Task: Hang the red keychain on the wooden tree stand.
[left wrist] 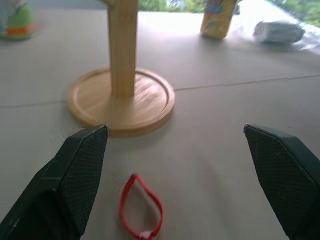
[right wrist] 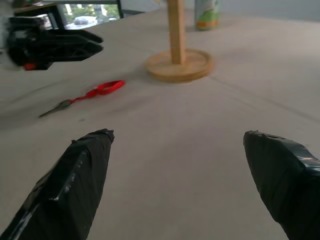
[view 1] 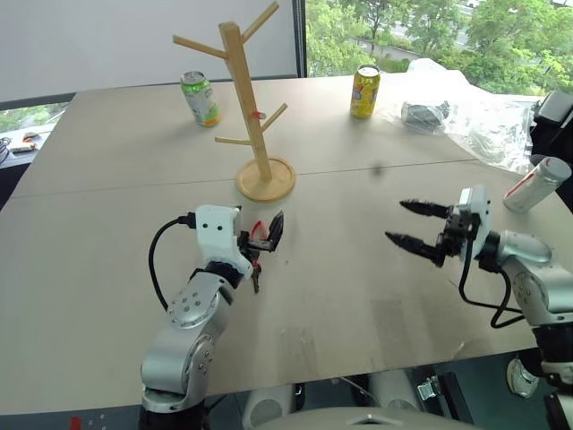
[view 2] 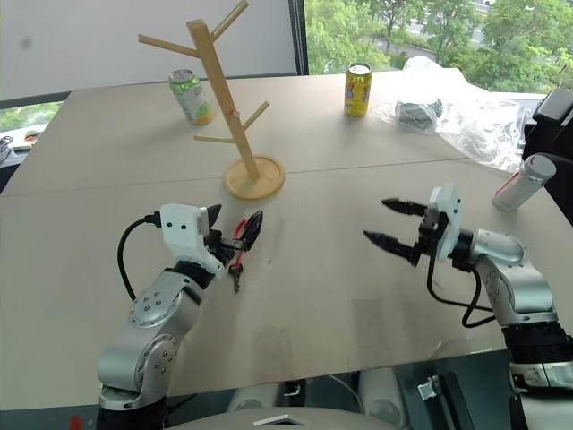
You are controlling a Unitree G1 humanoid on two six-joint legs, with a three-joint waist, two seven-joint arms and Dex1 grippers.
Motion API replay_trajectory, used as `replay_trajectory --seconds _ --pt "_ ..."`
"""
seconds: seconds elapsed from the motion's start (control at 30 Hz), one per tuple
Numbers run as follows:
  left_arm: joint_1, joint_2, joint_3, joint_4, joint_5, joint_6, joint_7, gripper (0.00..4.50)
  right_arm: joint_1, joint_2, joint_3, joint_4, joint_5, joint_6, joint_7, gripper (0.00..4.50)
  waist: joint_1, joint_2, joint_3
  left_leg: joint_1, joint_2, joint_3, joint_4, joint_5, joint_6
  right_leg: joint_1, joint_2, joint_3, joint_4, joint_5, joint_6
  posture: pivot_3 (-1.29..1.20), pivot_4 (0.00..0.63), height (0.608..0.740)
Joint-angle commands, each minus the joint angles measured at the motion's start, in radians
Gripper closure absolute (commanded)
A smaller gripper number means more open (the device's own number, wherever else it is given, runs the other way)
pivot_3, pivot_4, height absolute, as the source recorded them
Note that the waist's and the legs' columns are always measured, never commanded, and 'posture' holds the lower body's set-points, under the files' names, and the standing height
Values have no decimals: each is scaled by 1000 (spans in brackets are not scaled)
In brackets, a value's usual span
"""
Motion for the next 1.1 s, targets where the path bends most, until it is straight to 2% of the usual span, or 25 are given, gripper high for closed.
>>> replay_trajectory --seconds 0.03,0.13,0.23,0.5,0.77,1.1 --pt "-34 -17 30 -74 1 141 72 0 22 15 12 -24 -16 -51 55 46 0 -1 1 0 0 0 0 0 0 0 1 0 0 0 0 0 150 740" --pt "-40 -38 37 -88 -6 234 104 0 37 29 33 20 -66 -119 88 46 1 -1 0 0 0 0 0 0 0 0 1 0 0 0 0 0 150 740" --pt "-23 -99 51 -107 -17 328 146 0 32 42 35 62 -99 -170 102 46 4 -2 1 0 -1 0 0 0 0 0 1 0 0 0 0 0 150 740" --pt "13 -52 16 -160 16 481 149 0 42 68 34 64 -118 -187 100 46 7 -2 1 0 -1 -1 0 0 0 0 0 0 0 0 -1 0 150 740" --pt "-10 -17 -23 -144 50 527 144 0 50 87 37 45 -128 -182 82 46 8 -3 1 1 -1 -1 0 0 0 0 0 0 0 2 -3 0 150 740" --pt "-52 -53 -2 -103 57 517 124 0 47 96 32 45 -129 -179 64 46 10 -3 1 1 -1 -1 0 0 0 1 0 0 0 2 -3 0 150 740"
